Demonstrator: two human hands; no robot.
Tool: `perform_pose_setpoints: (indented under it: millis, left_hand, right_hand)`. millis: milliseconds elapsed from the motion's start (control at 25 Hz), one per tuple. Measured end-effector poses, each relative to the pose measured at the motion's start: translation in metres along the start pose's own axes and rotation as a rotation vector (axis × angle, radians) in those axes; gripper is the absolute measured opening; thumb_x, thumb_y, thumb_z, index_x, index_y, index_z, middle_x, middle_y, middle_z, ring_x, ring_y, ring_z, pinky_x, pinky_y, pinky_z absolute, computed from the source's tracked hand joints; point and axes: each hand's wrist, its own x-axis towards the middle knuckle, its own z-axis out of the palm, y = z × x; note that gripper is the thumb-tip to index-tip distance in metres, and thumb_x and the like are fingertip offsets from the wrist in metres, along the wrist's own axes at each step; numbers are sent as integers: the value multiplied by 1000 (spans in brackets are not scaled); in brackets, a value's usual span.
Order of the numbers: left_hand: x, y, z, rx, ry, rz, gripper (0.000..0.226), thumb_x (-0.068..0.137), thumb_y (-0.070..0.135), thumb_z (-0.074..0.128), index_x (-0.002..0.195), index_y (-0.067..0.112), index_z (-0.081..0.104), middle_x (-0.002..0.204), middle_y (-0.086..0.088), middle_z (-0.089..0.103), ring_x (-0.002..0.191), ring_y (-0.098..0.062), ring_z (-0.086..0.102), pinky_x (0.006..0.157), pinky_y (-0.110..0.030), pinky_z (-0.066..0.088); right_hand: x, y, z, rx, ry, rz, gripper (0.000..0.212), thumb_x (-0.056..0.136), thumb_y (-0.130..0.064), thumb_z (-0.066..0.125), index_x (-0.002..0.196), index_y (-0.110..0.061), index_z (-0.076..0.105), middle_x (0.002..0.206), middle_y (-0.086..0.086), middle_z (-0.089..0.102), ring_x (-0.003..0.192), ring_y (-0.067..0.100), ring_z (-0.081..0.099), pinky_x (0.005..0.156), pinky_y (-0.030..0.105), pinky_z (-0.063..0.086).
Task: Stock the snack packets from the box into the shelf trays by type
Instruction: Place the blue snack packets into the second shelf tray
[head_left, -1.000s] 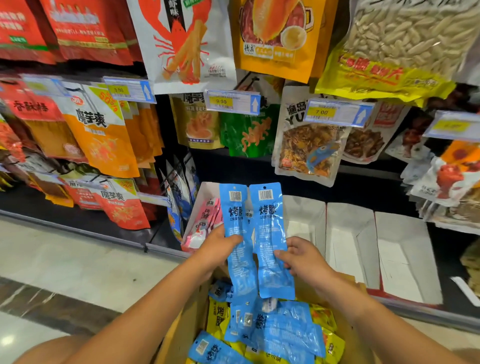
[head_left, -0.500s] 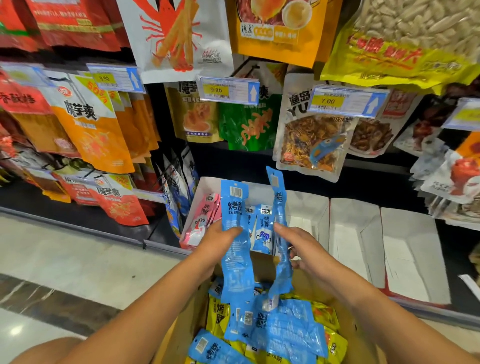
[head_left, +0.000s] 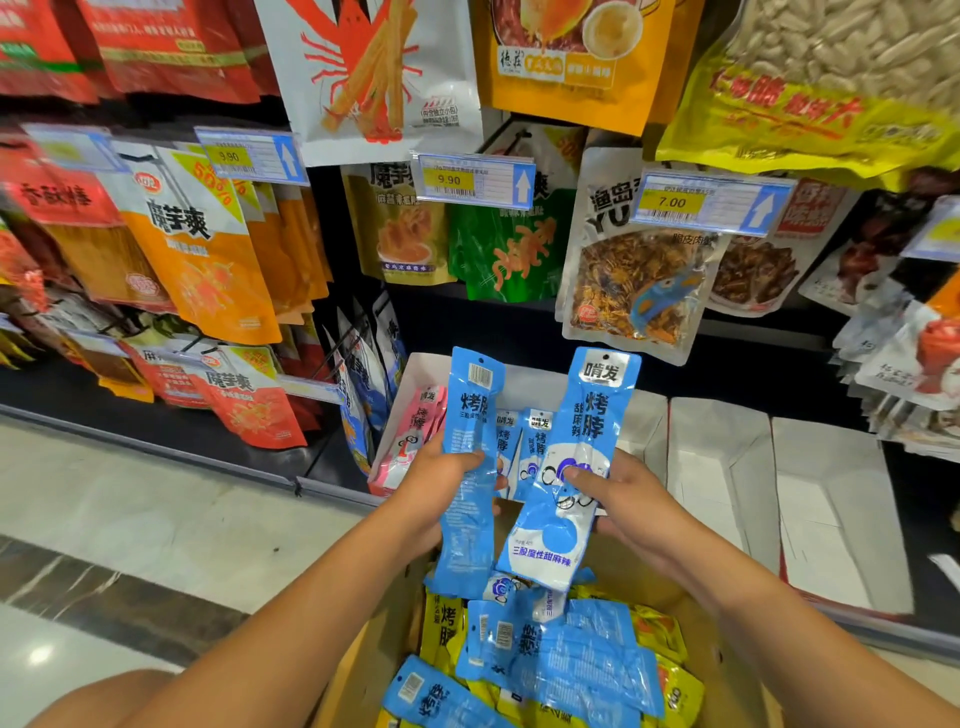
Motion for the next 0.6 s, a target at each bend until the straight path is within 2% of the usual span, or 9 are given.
perform_pose_setpoints:
  millis: [80,160,240,280,400,480,600]
  left_hand:
    - [1,0,0,-85,-29,-1,25,105,8,51,128,13,56,119,-28,67,86,-34,74,78,-54,57]
    - [-1,4,2,-108,-9,-15,27,106,12,50,132,15,55,119,-22,71,80,-30,72,72,-47,56]
    - [-3,10,1,-138,-8,-78,30,107,31,50,131,15,57,112,-18,75,70,-24,64,62,-38,48]
    - [-5,14,0,-156,-19,-119,40,105,45,49,126,13,61,104,-16,76,66,-22,59,58,-35,43]
    - [-4,23,-8,-207,-83,-209,65,95,70,47,107,8,64,75,-5,59,58,-19,51,48,-27,36]
    - [-2,25,-13,-183,-97,-221,64,90,72,53,102,11,65,74,-2,53,57,-18,50,47,-26,36]
    - [-3,32,-14,-37,-52,-110,48,91,60,65,119,22,68,87,-3,69,62,-17,60,48,-28,45]
  right_hand:
    - [0,0,-1,0,5,-25,25,99,-13,60,123,-16,61,110,1,76,98,22,74,93,55,55]
    - [-1,1,-1,-36,-7,-18,22,99,-15,60,120,-20,62,109,-1,76,99,22,73,94,55,55]
    - [-1,1,-2,-53,-19,-7,20,99,-18,61,118,-22,63,109,-2,76,100,22,73,95,55,54]
    - [-1,1,-3,-54,-17,-3,20,99,-18,61,118,-22,62,109,-2,76,101,22,73,96,55,54]
    - [0,2,-4,-22,-18,14,24,98,-17,62,122,-20,61,110,0,76,100,22,73,94,53,55]
    - [2,4,-5,3,-13,28,26,96,-15,64,122,-19,60,109,2,76,99,23,74,92,53,56]
    - [6,9,-7,27,0,49,38,90,-7,71,124,-16,58,109,4,76,100,26,73,93,54,56]
